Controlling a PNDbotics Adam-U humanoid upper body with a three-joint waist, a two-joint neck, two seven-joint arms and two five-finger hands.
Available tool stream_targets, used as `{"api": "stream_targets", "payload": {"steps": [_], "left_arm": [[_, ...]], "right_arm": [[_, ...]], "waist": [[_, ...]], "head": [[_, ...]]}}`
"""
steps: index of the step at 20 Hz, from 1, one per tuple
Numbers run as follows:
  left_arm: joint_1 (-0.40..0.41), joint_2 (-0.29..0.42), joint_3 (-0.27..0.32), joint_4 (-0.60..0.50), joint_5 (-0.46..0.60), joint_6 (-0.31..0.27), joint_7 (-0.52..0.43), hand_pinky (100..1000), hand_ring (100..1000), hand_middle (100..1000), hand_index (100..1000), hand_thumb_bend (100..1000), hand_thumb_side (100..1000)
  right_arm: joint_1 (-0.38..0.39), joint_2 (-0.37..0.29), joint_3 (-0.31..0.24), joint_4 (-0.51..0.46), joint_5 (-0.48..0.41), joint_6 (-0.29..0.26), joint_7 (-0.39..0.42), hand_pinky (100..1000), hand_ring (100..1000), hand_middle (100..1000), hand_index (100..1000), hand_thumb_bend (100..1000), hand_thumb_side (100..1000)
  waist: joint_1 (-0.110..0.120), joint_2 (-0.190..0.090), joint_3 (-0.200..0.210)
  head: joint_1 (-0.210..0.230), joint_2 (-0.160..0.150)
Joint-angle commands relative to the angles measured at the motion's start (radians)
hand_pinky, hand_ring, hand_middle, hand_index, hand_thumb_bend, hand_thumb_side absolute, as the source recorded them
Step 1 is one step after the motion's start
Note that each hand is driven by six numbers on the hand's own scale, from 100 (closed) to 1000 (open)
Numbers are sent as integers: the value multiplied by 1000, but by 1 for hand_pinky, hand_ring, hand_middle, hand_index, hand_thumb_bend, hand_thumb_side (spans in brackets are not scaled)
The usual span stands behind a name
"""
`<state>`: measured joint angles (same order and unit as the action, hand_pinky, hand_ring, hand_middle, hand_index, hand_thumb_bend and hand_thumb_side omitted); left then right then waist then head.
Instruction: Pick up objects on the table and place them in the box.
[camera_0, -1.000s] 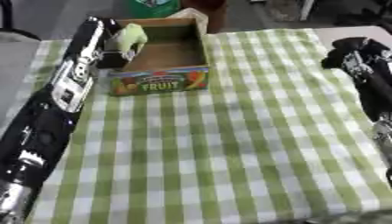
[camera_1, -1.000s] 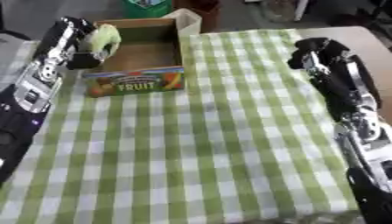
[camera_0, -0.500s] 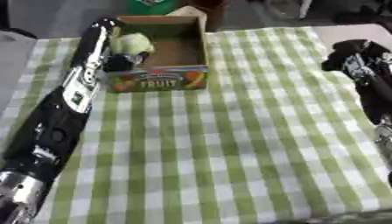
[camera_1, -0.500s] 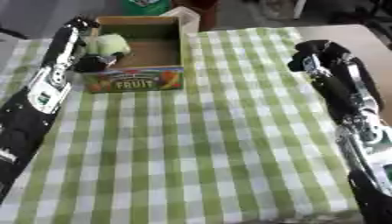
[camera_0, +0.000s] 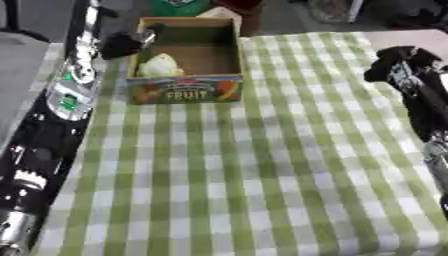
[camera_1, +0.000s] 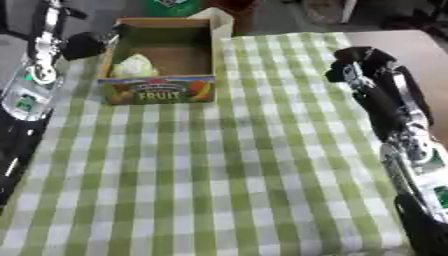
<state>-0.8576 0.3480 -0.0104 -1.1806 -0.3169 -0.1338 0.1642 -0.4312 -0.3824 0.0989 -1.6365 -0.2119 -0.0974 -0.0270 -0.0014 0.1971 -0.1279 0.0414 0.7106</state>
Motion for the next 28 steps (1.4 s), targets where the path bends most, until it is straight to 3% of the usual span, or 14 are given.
{"api": "stream_targets", "payload": {"steps": [1, 4, 10, 16, 28], "left_arm": [[57, 62, 3, -218, 187, 31, -43, 638, 884, 855, 786, 459, 265], [173, 86, 20, -400, 347, 75, -67, 632, 880, 850, 782, 426, 278], [397, 80, 67, -617, 465, 135, -75, 621, 877, 846, 775, 368, 347], [541, 34, 99, -673, 461, 159, -74, 613, 874, 840, 759, 350, 392], [622, -7, 108, -686, 463, 167, -87, 604, 869, 835, 748, 339, 424]], "right_arm": [[-6, -17, -11, -7, 1, -5, -4, 656, 596, 540, 667, 100, 494], [2, -20, -16, -6, 3, -6, -9, 656, 596, 540, 667, 100, 496], [7, -22, -22, -5, 6, -8, -16, 656, 597, 540, 667, 100, 510], [10, -24, -25, -4, 6, -9, -21, 656, 597, 541, 667, 100, 517], [12, -25, -27, -4, 7, -10, -23, 656, 598, 541, 667, 100, 525]], "waist": [[-2, -22, 10], [1, -25, 25], [1, -27, 44], [-1, -26, 55], [2, -25, 59]], "head": [[-10, 5], [-16, 10], [-13, 12], [-15, 27], [-1, 44]]}}
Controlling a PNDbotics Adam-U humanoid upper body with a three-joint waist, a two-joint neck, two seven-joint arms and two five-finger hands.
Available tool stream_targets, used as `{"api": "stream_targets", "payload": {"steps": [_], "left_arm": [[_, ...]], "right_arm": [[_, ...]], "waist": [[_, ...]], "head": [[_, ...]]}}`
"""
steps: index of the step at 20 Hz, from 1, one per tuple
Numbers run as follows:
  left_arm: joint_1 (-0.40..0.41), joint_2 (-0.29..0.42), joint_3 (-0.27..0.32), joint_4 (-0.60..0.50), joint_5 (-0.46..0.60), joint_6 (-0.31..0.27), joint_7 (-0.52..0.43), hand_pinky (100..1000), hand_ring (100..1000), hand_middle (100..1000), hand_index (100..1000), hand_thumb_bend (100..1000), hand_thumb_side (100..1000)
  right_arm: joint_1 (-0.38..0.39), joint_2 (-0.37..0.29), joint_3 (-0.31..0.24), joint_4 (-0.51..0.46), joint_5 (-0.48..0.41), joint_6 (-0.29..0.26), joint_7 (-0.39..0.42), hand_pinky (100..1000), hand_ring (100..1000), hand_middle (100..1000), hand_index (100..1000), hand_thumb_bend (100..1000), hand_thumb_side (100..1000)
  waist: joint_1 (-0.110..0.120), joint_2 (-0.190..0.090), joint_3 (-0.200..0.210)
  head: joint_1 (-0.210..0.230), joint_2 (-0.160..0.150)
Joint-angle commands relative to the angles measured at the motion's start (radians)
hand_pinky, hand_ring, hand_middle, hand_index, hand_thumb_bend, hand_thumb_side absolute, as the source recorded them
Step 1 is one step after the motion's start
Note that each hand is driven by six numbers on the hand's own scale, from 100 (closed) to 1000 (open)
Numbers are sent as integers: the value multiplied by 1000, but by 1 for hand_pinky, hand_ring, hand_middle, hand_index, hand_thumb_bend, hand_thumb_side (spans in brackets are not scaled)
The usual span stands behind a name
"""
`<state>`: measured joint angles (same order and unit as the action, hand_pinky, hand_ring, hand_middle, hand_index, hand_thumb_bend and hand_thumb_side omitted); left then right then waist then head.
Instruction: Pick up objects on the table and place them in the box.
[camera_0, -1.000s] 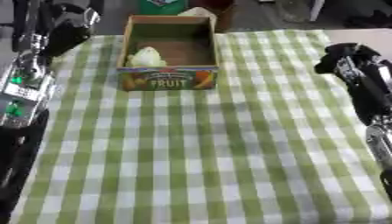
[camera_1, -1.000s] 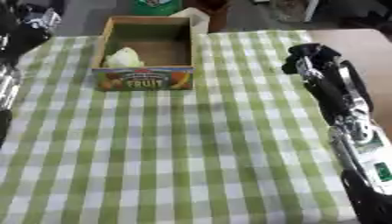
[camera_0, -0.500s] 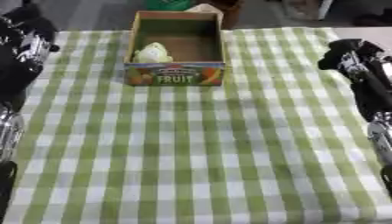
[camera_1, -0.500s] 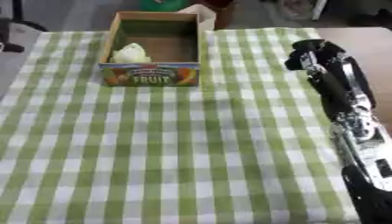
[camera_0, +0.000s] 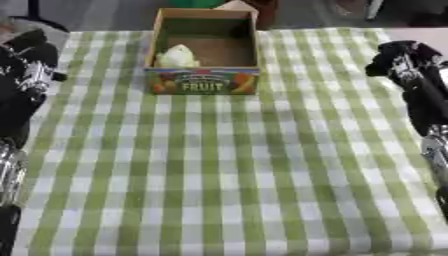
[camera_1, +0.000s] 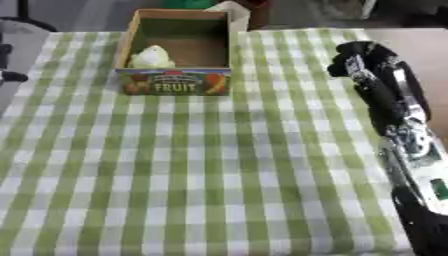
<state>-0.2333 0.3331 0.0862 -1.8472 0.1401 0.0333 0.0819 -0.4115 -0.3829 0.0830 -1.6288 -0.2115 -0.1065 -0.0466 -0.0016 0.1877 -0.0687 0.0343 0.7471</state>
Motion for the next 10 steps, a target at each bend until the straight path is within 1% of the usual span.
{"api": "stream_targets", "payload": {"steps": [1, 10], "left_arm": [[-1, 6, 12, -20, 6, 1, -5, 604, 869, 835, 748, 338, 423], [7, -1, 10, -24, 1, 4, -9, 603, 869, 836, 746, 336, 425]], "right_arm": [[-7, -25, -12, -12, 7, -1, -5, 656, 598, 541, 667, 100, 525], [-8, -26, -15, -13, 8, -2, -8, 656, 599, 542, 667, 100, 524]], "waist": [[3, -16, -1], [4, -14, -2]], "head": [[7, 7], [8, 6]]}}
